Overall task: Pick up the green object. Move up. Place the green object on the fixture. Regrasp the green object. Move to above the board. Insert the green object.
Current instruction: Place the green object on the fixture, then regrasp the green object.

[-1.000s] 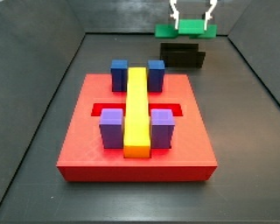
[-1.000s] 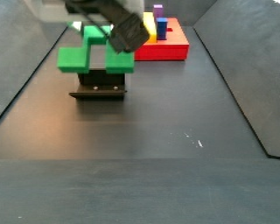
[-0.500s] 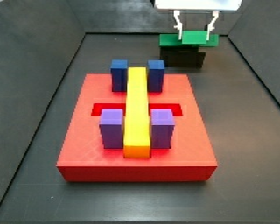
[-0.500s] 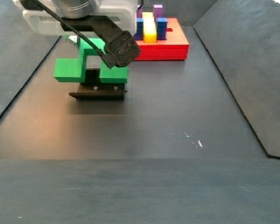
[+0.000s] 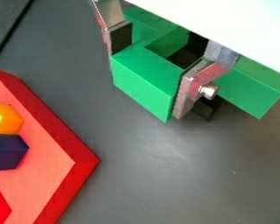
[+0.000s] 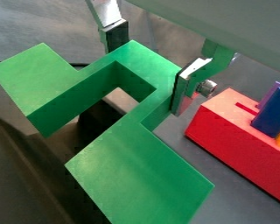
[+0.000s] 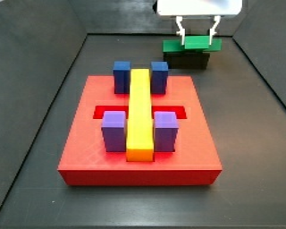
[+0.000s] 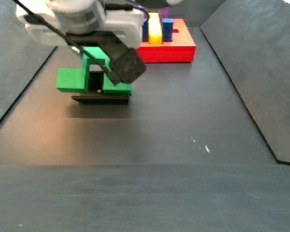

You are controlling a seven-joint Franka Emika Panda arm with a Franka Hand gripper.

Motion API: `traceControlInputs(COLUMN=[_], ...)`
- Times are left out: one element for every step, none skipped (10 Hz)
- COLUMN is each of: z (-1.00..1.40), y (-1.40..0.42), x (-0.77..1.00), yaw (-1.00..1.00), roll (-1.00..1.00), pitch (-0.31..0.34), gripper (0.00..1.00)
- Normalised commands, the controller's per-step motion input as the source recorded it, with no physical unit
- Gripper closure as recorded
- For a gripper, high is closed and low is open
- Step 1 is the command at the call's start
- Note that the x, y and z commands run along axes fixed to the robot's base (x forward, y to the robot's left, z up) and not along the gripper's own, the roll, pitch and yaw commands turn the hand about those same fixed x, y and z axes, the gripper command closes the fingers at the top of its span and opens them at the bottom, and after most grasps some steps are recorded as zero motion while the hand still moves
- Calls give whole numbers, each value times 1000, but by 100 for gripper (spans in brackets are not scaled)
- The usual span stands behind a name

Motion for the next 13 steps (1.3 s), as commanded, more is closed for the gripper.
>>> traceControlInputs(z=[-140, -17, -63, -51, -51, -51, -63, -6, 0, 0, 37, 234, 431], y=[143, 69, 49, 29, 23, 11, 6, 0, 0, 0, 477, 694, 614], x=[120, 83, 0, 0, 0, 0, 0, 0, 0, 0, 183, 269, 317], yaw=[0, 0, -17, -66, -80, -69, -60, 0, 0, 0, 0, -20, 0], roll=[-217, 0, 43, 54, 97, 97, 103, 109, 0, 0, 0, -43, -46], pitch=[-86, 0, 0, 0, 0, 0, 0, 0, 0, 0, 23, 31, 83], gripper=[100, 100, 100, 100, 100, 100, 100, 100, 100, 0, 0, 0, 0])
